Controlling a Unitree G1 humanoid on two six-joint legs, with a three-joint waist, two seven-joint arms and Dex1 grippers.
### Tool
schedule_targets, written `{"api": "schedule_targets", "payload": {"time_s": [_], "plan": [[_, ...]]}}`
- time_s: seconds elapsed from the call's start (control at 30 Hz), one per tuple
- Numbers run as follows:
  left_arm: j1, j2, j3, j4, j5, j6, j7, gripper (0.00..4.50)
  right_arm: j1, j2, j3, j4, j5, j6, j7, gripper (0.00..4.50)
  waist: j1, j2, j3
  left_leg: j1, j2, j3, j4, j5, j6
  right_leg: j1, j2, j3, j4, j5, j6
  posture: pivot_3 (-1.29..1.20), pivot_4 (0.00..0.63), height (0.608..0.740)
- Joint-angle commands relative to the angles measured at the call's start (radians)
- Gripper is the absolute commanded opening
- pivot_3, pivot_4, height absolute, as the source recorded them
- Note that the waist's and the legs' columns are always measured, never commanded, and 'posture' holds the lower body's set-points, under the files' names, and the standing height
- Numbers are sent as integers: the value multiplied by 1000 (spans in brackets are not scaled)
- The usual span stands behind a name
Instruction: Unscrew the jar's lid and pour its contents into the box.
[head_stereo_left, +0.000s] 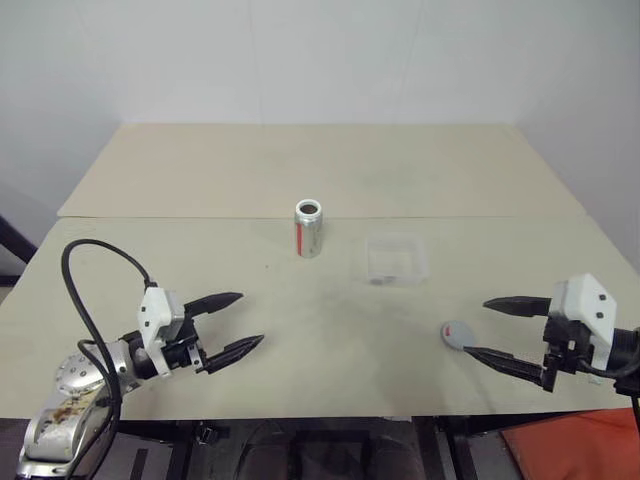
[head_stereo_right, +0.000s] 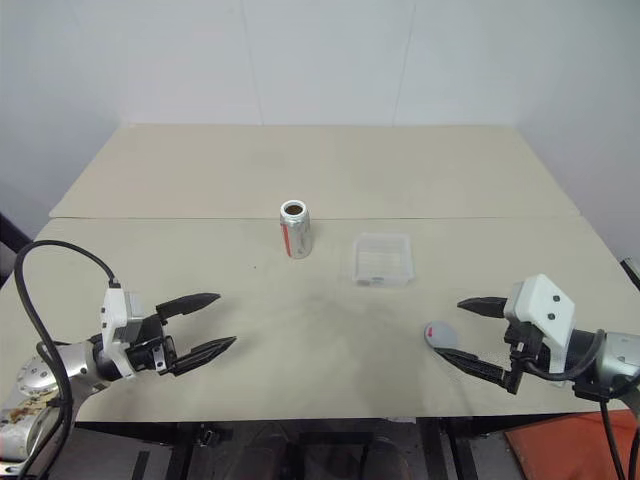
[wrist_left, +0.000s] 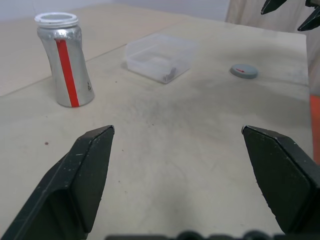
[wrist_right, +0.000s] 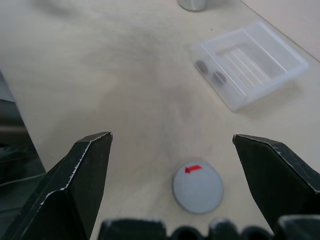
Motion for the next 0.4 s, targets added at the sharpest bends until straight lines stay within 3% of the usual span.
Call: {"api": "schedule_targets", "payload": {"time_s": [0.03,0.4], "plan": [[-17,-8,12,-16,-10,-14,10,4444,32,4,-34,-51,-16,4,-22,4500,-1,0,0,0,0,0,0,0,0,0,0,0,0,0,0,0,150,740],[-44,-11,-7,-16,-12,1,9,4444,129,29,-99,-129,-33,42,-72,4500,-1,0,0,0,0,0,0,0,-1,0,0,0,0,0,0,0,150,740]]}}
